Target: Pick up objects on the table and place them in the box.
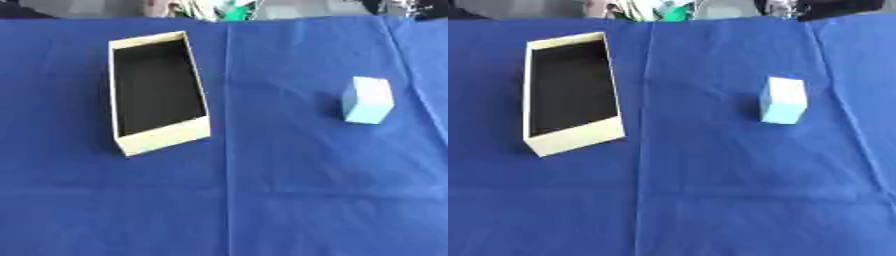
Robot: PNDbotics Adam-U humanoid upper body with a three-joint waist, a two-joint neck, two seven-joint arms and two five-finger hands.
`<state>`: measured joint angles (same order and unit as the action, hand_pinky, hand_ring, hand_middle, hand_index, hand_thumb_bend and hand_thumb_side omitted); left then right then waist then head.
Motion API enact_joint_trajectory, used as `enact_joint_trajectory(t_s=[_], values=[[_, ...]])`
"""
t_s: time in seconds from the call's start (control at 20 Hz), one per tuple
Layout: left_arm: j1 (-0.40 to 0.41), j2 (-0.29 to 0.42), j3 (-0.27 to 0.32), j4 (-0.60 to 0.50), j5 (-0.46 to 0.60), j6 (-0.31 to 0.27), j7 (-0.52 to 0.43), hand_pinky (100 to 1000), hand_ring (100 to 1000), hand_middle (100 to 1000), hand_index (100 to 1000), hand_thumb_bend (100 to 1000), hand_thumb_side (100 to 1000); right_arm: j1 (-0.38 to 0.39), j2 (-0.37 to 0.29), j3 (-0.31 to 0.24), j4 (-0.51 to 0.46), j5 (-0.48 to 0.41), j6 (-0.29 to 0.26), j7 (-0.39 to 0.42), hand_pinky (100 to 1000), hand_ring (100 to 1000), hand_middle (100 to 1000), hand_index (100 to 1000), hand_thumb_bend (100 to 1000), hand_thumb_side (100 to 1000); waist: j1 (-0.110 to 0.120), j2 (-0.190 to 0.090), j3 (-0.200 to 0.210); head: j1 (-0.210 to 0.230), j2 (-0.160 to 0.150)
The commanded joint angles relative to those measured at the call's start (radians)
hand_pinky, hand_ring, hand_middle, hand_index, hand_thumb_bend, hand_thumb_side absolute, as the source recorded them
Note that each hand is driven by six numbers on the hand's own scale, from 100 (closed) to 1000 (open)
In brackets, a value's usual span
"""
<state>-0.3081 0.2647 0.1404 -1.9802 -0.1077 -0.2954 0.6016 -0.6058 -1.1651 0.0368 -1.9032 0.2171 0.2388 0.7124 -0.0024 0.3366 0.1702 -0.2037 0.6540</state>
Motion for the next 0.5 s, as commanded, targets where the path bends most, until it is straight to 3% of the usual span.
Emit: enact_joint_trajectory(t_s=[0.05,0.5], values=[[-0.007,0.013,0.008,-0.020,-0.002,0.000,0.003,480,726,621,734,100,694,-0.005,-0.019,-0.021,-0.015,0.010,0.006,-0.001,774,836,811,860,100,933,-0.005,-0.027,-0.001,0.002,0.000],[-0.005,0.012,0.008,-0.020,-0.002,0.001,0.002,480,727,621,735,100,694,0.007,-0.016,-0.011,-0.016,0.018,0.006,0.009,777,843,818,870,100,950,-0.003,-0.023,0.001,0.043,0.041]])
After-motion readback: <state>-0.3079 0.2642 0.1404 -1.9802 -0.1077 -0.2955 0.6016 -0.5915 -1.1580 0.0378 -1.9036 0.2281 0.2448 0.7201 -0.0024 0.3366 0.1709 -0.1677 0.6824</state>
